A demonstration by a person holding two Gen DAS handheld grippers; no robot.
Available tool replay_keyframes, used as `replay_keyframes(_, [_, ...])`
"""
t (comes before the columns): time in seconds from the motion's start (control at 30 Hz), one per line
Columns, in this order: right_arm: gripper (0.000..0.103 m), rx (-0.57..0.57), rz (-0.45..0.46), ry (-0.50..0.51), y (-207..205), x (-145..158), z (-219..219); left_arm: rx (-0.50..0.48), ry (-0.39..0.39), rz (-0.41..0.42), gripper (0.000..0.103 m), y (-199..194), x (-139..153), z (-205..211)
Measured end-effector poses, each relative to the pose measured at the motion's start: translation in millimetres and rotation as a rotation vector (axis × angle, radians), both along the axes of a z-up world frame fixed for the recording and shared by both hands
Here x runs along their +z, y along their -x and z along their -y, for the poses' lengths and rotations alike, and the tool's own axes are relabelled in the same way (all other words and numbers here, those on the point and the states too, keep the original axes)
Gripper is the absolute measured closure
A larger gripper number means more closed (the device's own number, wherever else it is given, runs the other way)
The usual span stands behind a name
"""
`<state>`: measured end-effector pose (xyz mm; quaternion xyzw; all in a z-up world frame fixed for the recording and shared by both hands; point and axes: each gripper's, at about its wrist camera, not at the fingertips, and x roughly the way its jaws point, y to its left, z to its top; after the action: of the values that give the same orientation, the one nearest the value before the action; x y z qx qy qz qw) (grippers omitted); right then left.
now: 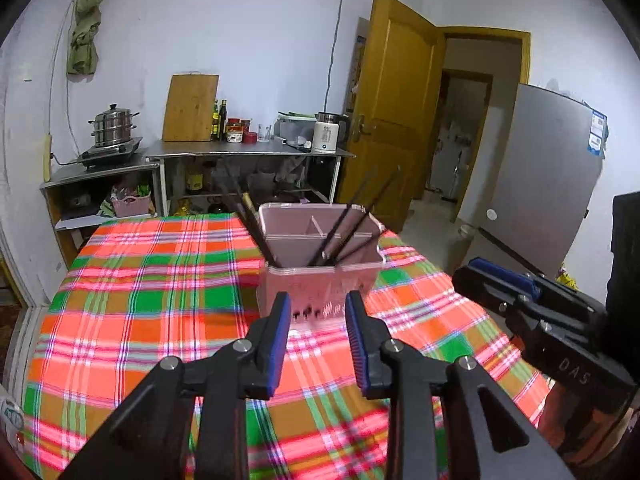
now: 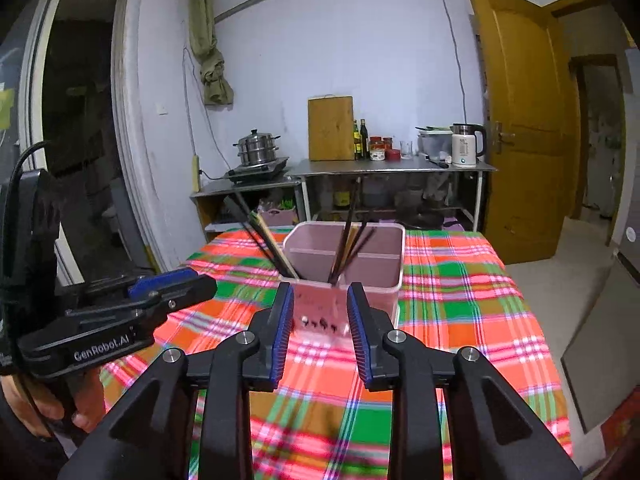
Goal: Organize utensils
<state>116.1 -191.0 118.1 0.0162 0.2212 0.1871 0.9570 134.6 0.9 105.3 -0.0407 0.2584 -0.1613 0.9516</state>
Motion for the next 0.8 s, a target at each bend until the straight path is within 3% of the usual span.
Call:
replay_keyframes(0.43, [0.072, -0.031, 0.028, 0.058, 40.8, -39.8, -3.6, 0.054, -0.032, 0.047, 0.073, 52.4, -43.1, 1.0])
replay_keyframes(0.8, [0.072, -0.04, 0.007, 0.066, 50.2, -59.3, -1.0, 0.075, -0.037, 0.065, 0.069, 62.2, -57.4, 1.8])
